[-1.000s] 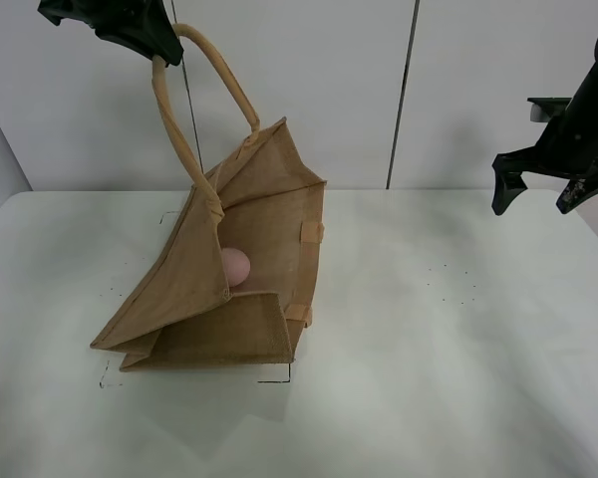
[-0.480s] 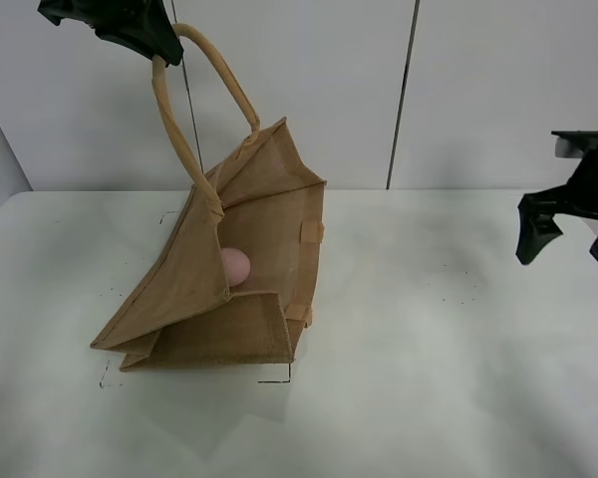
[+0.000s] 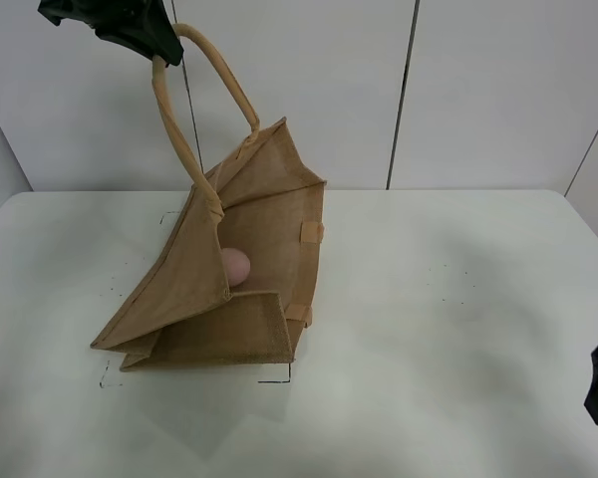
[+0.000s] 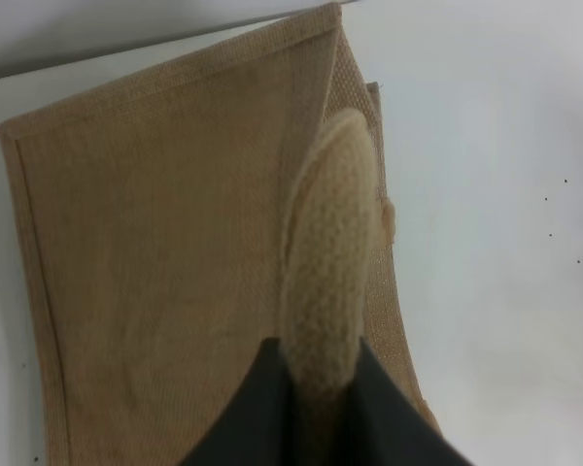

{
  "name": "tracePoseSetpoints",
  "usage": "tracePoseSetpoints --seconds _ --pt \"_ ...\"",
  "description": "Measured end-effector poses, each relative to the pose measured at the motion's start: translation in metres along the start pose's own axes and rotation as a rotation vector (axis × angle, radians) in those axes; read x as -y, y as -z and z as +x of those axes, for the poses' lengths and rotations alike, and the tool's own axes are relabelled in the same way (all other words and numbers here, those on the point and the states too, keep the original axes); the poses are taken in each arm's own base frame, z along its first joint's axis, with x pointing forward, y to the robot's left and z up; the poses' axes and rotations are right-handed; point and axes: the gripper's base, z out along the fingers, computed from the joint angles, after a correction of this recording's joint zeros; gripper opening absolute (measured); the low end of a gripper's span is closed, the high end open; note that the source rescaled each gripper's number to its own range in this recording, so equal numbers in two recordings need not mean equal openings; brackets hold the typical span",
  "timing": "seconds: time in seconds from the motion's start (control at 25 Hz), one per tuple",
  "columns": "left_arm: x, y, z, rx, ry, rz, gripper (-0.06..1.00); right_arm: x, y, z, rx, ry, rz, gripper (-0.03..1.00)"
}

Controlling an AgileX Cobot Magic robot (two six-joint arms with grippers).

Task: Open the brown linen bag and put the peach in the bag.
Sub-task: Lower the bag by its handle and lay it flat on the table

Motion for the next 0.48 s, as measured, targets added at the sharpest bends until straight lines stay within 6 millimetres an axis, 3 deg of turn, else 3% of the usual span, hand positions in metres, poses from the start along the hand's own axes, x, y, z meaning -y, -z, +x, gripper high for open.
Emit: tracePoseSetpoints --seconds 0.24,0.48 --pt "0.0 0.0 0.0 0.0 0.0 0.0 0.0 -0.006 0.016 0.052 0.304 -0.005 0.032 1.0" --pt "0.0 0.0 0.0 0.0 -0.001 0.0 0.0 -0.011 0.038 0.084 0.579 0.002 0.059 1.0"
